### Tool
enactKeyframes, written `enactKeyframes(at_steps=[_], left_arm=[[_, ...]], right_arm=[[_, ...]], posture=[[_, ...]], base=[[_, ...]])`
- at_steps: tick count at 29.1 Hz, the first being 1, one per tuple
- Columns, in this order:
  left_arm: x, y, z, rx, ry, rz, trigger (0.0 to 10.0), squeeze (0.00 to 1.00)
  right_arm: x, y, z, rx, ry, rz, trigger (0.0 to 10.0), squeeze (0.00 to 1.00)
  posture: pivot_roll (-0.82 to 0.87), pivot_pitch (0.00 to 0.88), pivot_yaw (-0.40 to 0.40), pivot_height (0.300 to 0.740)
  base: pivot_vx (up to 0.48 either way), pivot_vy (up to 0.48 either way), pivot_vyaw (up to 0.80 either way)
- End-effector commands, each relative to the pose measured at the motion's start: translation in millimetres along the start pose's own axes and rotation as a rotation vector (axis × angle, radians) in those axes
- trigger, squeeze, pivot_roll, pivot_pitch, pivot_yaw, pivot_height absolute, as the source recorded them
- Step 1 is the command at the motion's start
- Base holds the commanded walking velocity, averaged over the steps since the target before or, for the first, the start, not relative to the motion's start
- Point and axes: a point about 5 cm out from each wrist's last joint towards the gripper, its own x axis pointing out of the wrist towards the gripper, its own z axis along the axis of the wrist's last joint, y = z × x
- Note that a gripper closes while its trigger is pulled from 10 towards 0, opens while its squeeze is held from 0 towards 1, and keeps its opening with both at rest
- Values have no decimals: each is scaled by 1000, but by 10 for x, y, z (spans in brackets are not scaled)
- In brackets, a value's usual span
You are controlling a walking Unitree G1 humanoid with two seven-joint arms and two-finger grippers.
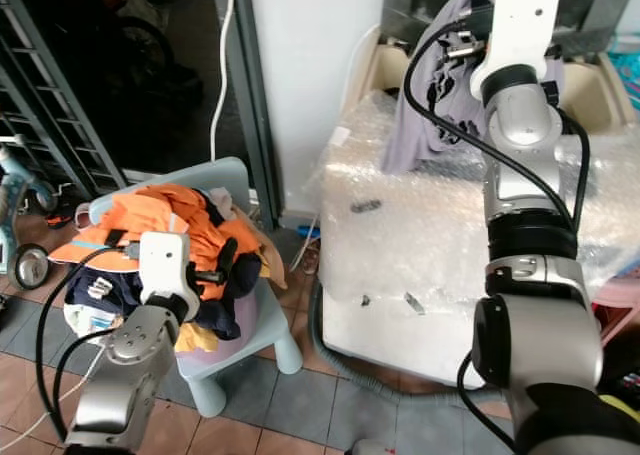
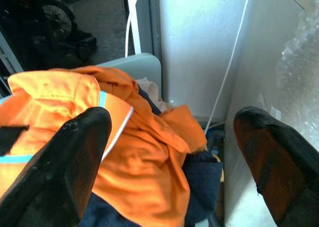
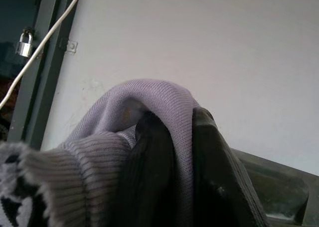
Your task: Clothes washing
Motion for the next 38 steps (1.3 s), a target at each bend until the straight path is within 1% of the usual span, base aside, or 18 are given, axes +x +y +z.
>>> enactKeyframes(at_steps=[1, 5, 10, 14, 15, 16, 18, 19, 20, 22, 23, 24, 26, 28, 30, 33, 37, 38], left_arm=[[18, -81, 47, 0, -17, -24, 10000, 0], [14, -83, 49, 3, -19, -23, 10000, 0], [10, -73, 44, 10, -16, -20, 10000, 0], [11, -72, 42, 15, -13, -25, 10000, 0], [12, -76, 40, 11, -13, -23, 10000, 0], [12, -78, 39, 10, -12, -22, 10000, 0], [16, -84, 36, 10, -10, -21, 10000, 0], [16, -84, 36, 10, -10, -21, 10000, 0], [14, -82, 34, 11, -8, -19, 10000, 0], [11, -80, 28, 10, -4, -17, 10000, 0], [11, -79, 25, 9, -2, -16, 10000, 0], [10, -78, 22, 9, 1, -15, 10000, 0], [10, -78, 17, 9, 4, -15, 10000, 0], [11, -79, 19, 10, 4, -17, 10000, 0], [12, -80, 20, 10, 3, -17, 10000, 0], [18, -80, 17, 16, 5, -9, 10000, 0], [26, -76, 13, 26, 8, 18, 10000, 0], [35, -66, 21, 48, 7, 41, 10000, 0]], right_arm=[[25, -154, 28, -10, -7, -59, 10000, 0], [19, -210, 55, -12, -44, -122, 10000, 0], [5, -216, -44, -17, -3, -149, 10000, 0], [-48, -264, -256, 8, 124, -215, 10000, 0], [-92, -284, -389, 57, 203, -249, 10000, 0], [-102, -286, -416, 71, 219, -255, 10000, 0], [-189, -296, -593, 93, 321, -287, 10000, 0], [-189, -296, -593, 93, 321, -287, 10000, 0], [-258, -258, -704, 85, 377, -277, 10000, 0], [-335, -194, -820, 142, 431, -261, 10000, 0], [-362, -163, -859, 182, 448, -255, 10000, 365], [-389, -151, -891, 173, 465, -248, 10000, 988], [-436, -132, -939, 168, 484, -243, 10000, 1000], [-434, -142, -902, 150, 442, -232, 10000, 1000], [-405, -145, -809, 159, 357, -218, 10000, 1000], [-400, -78, -611, 72, 204, -110, 10000, 1000], [-453, -24, -541, 40, 145, -59, 10000, 1000], [-514, 41, -516, 8, 122, -20, 10000, 1000]], posture=[[-61, 0, 49, 740], [-56, 0, 46, 740], [-57, 0, 49, 740], [-57, 0, 50, 740], [-57, 0, 51, 740], [-57, 0, 51, 740], [-55, 0, 48, 740], [-55, 0, 48, 740], [-52, 0, 47, 740], [-52, 0, 47, 740], [-52, 0, 48, 740], [-52, 0, 48, 740], [-52, 0, 49, 740], [-53, 0, 50, 740], [-55, 0, 50, 740], [-58, 0, 50, 740], [-62, 0, 48, 740], [-62, 0, 48, 740]], base=[[326, 0, 0], [352, 0, 0], [367, 0, 0], [377, 0, 0], [315, 0, 0], [315, 0, 0], [0, 0, 0], [0, 0, 0], [0, 0, 0], [0, 0, 0], [0, 0, 0], [0, 0, 0], [0, 0, 0], [0, 0, 0], [0, 0, 0], [0, 0, 0], [0, 0, 0], [0, 0, 0]])
